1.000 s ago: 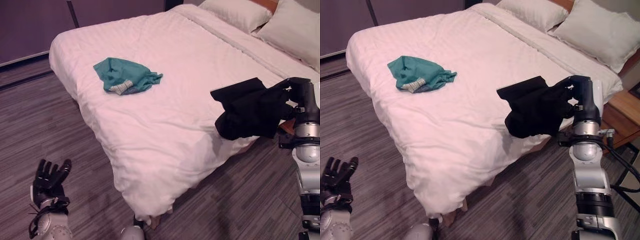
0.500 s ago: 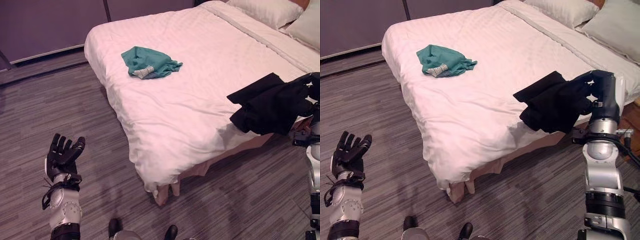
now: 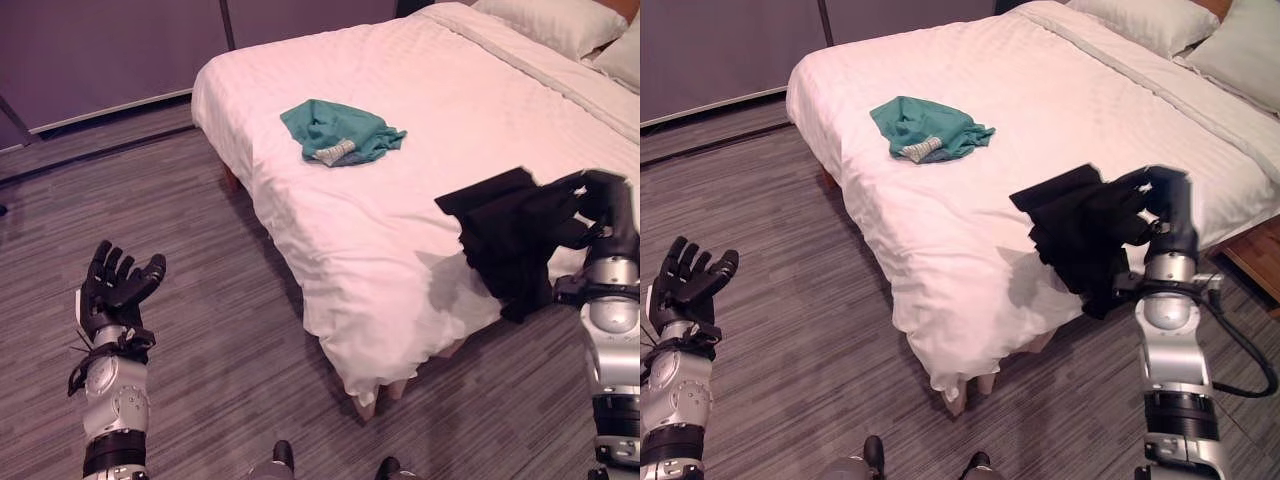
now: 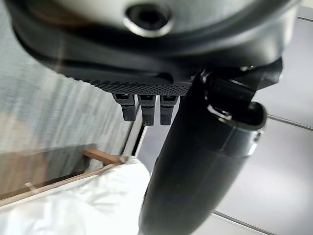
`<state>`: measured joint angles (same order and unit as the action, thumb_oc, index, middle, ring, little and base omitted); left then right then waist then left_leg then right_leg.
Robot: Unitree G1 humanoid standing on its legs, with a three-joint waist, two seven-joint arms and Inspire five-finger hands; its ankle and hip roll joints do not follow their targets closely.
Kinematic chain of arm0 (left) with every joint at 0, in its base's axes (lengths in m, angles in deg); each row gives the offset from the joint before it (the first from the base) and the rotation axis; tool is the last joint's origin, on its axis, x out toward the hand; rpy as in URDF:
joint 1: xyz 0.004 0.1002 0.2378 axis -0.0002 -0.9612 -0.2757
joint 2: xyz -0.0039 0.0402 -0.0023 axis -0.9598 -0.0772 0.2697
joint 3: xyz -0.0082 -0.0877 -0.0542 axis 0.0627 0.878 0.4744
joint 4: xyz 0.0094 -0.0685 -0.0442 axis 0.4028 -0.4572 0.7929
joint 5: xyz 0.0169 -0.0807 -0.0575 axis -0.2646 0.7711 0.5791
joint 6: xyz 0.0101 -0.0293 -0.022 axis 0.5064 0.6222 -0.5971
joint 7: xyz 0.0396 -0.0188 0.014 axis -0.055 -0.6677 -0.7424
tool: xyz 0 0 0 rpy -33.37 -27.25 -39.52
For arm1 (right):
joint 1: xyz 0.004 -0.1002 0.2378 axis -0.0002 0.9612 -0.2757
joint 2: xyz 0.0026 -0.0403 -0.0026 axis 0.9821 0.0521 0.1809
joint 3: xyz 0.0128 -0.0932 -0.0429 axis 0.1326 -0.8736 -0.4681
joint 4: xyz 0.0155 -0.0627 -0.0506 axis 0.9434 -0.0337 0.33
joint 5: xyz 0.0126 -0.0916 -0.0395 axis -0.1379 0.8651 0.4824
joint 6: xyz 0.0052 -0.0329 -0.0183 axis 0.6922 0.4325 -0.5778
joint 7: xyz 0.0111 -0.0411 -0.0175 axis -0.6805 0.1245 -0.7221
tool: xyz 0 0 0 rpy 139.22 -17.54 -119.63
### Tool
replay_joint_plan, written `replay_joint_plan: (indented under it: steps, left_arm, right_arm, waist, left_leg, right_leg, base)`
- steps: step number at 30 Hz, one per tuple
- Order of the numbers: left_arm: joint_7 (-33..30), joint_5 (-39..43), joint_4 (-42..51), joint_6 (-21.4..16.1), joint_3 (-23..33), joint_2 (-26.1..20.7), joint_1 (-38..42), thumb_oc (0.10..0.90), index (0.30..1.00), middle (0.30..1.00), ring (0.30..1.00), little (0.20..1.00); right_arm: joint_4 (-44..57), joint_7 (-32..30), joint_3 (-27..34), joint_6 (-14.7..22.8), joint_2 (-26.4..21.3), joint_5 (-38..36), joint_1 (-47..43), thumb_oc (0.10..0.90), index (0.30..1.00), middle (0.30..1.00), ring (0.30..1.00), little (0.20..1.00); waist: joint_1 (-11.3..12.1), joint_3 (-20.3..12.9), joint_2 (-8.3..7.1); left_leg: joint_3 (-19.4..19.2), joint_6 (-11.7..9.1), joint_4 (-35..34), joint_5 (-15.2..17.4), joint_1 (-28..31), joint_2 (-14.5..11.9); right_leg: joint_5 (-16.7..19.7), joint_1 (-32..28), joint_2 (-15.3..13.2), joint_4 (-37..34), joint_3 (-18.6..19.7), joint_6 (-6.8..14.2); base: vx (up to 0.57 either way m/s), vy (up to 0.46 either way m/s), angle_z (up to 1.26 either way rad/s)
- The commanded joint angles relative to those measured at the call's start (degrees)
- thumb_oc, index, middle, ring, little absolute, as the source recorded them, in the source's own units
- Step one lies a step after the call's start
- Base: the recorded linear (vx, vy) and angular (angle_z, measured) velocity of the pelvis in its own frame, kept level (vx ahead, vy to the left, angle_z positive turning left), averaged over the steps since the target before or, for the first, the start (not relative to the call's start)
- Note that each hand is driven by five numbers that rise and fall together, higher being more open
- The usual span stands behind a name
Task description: Pick up bed clothes into laundry basket.
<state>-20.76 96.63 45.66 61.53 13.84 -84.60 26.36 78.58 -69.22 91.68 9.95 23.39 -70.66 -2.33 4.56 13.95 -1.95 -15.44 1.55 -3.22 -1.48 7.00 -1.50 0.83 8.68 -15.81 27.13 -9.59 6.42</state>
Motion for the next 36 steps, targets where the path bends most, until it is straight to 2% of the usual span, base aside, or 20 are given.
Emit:
replay_joint_plan:
  steps: [1, 2, 3, 4, 5, 6, 7, 9, 10, 12, 17, 18, 23, 30, 36]
  left_arm:
    - [0.6, -3.6, 8.0, -4.4, -2.5, -6.1, 3.9, 0.8, 0.9, 0.9, 0.9, 0.9]
    - [0.6, -3.7, 8.0, -4.3, -2.9, -5.9, 4.2, 0.8, 0.9, 0.9, 0.9, 0.9]
    - [0.6, -3.7, 8.0, -4.3, -3.0, -5.9, 4.3, 0.8, 0.9, 0.9, 0.9, 0.9]
    - [0.0, -4.9, 6.6, -4.1, -3.9, -5.6, 4.3, 0.8, 0.9, 0.9, 0.9, 0.9]
    - [0.1, -4.9, 6.8, -3.9, -4.1, -5.2, 4.5, 0.8, 0.9, 0.9, 0.9, 0.9]
    - [0.4, -4.3, 6.6, -4.0, -3.1, -4.2, 3.6, 0.8, 0.9, 0.9, 0.9, 0.9]
    - [0.5, -4.2, 6.8, -4.0, -2.6, -3.6, 3.0, 0.8, 0.9, 0.9, 0.9, 0.9]
    - [0.2, -4.1, 7.4, -4.2, -1.5, -2.3, 0.5, 0.8, 0.9, 0.9, 0.9, 0.9]
    - [0.4, -4.4, 7.9, -3.9, -0.8, -2.1, -0.6, 0.8, 0.9, 0.9, 0.9, 0.9]
    - [1.2, -4.5, 7.3, -3.6, -0.5, -2.3, -1.1, 0.8, 0.9, 0.9, 0.9, 0.9]
    - [1.3, -4.5, 7.5, -3.6, 0.2, -1.7, -1.5, 0.8, 0.9, 0.9, 0.9, 0.9]
    - [2.7, -3.0, 6.7, -2.9, -1.7, -4.5, -2.3, 0.8, 0.9, 0.9, 0.9, 0.9]
    - [3.1, -3.4, 7.1, -2.4, -3.2, -4.3, -1.7, 0.8, 0.9, 0.9, 0.9, 0.9]
    - [3.2, -4.4, 7.7, -1.7, -3.0, -3.2, -2.5, 0.8, 0.9, 0.9, 0.9, 0.9]
    - [3.1, -4.6, 7.9, -1.8, -3.6, -3.4, -1.4, 0.8, 0.9, 0.9, 0.9, 0.9]
  right_arm:
    - [3.1, -2.8, 6.2, 4.8, -4.8, -2.6, -6.0, 0.4, 0.3, 0.3, 0.3, 0.3]
    - [3.2, -3.0, 6.8, 5.0, -5.2, -2.8, -5.6, 0.4, 0.3, 0.3, 0.3, 0.3]
    - [3.2, -3.0, 6.9, 5.0, -5.2, -2.9, -5.5, 0.4, 0.3, 0.3, 0.3, 0.3]
    - [2.3, -3.4, 7.0, 5.5, -6.4, -3.2, -4.9, 0.4, 0.3, 0.3, 0.3, 0.3]
    - [2.2, -3.3, 7.5, 5.4, -6.8, -3.0, -4.5, 0.4, 0.3, 0.3, 0.3, 0.3]
    - [2.8, -2.9, 8.0, 5.3, -6.2, -3.1, -4.2, 0.4, 0.3, 0.3, 0.3, 0.3]
    - [3.1, -3.0, 8.4, 5.6, -5.8, -3.3, -3.7, 0.4, 0.3, 0.3, 0.3, 0.3]
    - [3.4, -3.0, 8.6, 5.9, -4.9, -3.2, -4.2, 0.4, 0.3, 0.3, 0.3, 0.3]
    - [3.3, -2.7, 8.7, 5.8, -4.8, -3.3, -4.4, 0.4, 0.3, 0.3, 0.3, 0.3]
    - [3.1, -2.4, 8.7, 6.0, -4.2, -3.5, -4.2, 0.4, 0.3, 0.3, 0.3, 0.3]
    - [3.3, -1.5, 7.9, 5.7, -3.8, -2.8, -4.3, 0.4, 0.3, 0.3, 0.3, 0.3]
    - [-0.3, 2.0, 14.7, 8.8, -8.8, -24.7, -1.6, 0.4, 0.3, 0.3, 0.3, 0.3]
    - [0.7, 1.3, 16.2, 8.9, -8.5, -24.1, -0.5, 0.4, 0.3, 0.3, 0.3, 0.3]
    - [0.6, 1.1, 17.3, 7.7, -8.7, -20.7, 1.4, 0.4, 0.3, 0.3, 0.3, 0.3]
    - [0.6, 0.8, 18.3, 7.9, -8.1, -20.1, 2.6, 0.4, 0.3, 0.3, 0.3, 0.3]
  waist:
    - [-2.7, -5.0, -2.68]
    - [-3.2, -5.0, -3.1]
    - [-3.2, -5.1, -3.04]
    - [-4.1, -5.3, -4.2]
    - [-4.3, -5.8, -3.98]
    - [-4.0, -6.5, -4.29]
    - [-4.0, -6.9, -4.33]
    - [-2.7, -7.9, -4.24]
    - [-2.4, -8.3, -4.18]
    - [-2.1, -8.7, -4.21]
    - [-1.5, -9.2, -4.5]
    - [-3.8, -7.3, -6.38]
    - [-4.6, -8.3, -5.58]
    - [-4.9, -8.4, -5.8]
    - [-5.6, -8.7, -5.21]
  left_leg:
    - [5.3, -0.1, -1.7, 0.7, -0.6, 0.0]
    - [6.2, -0.1, -1.8, 0.5, -1.0, 0.6]
    - [6.3, -0.2, -1.8, 0.5, -1.1, 0.5]
    - [7.9, 0.2, -1.8, 1.4, -1.3, 2.1]
    - [8.9, 0.2, -1.8, 0.9, -1.7, 2.6]
    - [8.7, 0.4, -1.8, 1.4, -1.5, 2.8]
    - [8.7, 0.5, -1.8, 1.4, -1.6, 3.1]
    - [8.0, 0.5, -1.8, 1.5, -1.5, 3.0]
    - [7.9, 0.5, -1.8, 1.4, -1.6, 3.0]
    - [8.5, 0.5, -1.8, 1.4, -1.7, 3.0]
    - [8.5, 0.2, -1.8, 0.6, -2.0, 3.1]
    - [11.1, -4.9, 8.6, 2.3, -7.1, -4.5]
    - [10.2, -3.8, 1.3, 1.0, -2.9, -2.5]
    - [8.8, -2.8, -0.4, 0.7, -0.8, -1.9]
    - [8.4, -2.9, -0.8, 1.5, 0.4, -2.0]
  right_leg:
    - [1.1, -1.2, 11.4, -9.8, 2.8, 0.4]
    - [1.3, -1.0, 13.3, -12.6, 4.5, 0.0]
    - [1.4, -1.2, 13.4, -13.2, 4.4, 0.0]
    - [1.9, -1.6, 16.4, -20.0, 8.5, -0.6]
    - [2.3, -4.0, 16.1, -21.2, 10.2, -0.6]
    - [2.8, -5.0, 15.6, -22.7, 9.3, -0.6]
    - [3.0, -5.9, 16.2, -24.0, 10.1, -0.7]
    - [4.5, -7.8, 15.5, -27.2, 7.9, 0.1]
    - [5.1, -8.4, 15.5, -28.1, 8.1, 0.1]
    - [5.2, -9.1, 16.1, -29.0, 8.6, -0.3]
    - [5.6, -9.9, 15.3, -29.3, 7.4, -0.5]
    - [1.5, -12.4, 13.7, -26.8, 2.4, -2.8]
    - [2.0, -13.1, 13.9, -27.7, 2.9, -2.0]
    - [1.9, -13.1, 13.9, -27.3, 4.4, -2.1]
    - [0.9, -13.5, 14.2, -27.0, 5.2, -2.0]
  base:
    - [0.13, 0.124, 0.5]
    - [0.07, 0.025, 0.26]
    - [0.06, 0.017, 0.55]
    - [0.05, 0.041, 0.63]
    - [0.09, 0.039, 0.65]
    - [0.07, 0.015, 0.66]
    - [0.14, -0.022, 0.61]
    - [0.09, -0.026, 0.24]
    - [0.03, -0.012, -0.19]
    - [0.04, -0.031, -0.15]
    - [0.01, -0.026, 0.01]
    - [0.03, 0.024, 0.02]
    - [0.09, 0.105, 0.25]
    - [0.05, 0.017, -0.06]
    - [0.04, -0.031, -0.06]
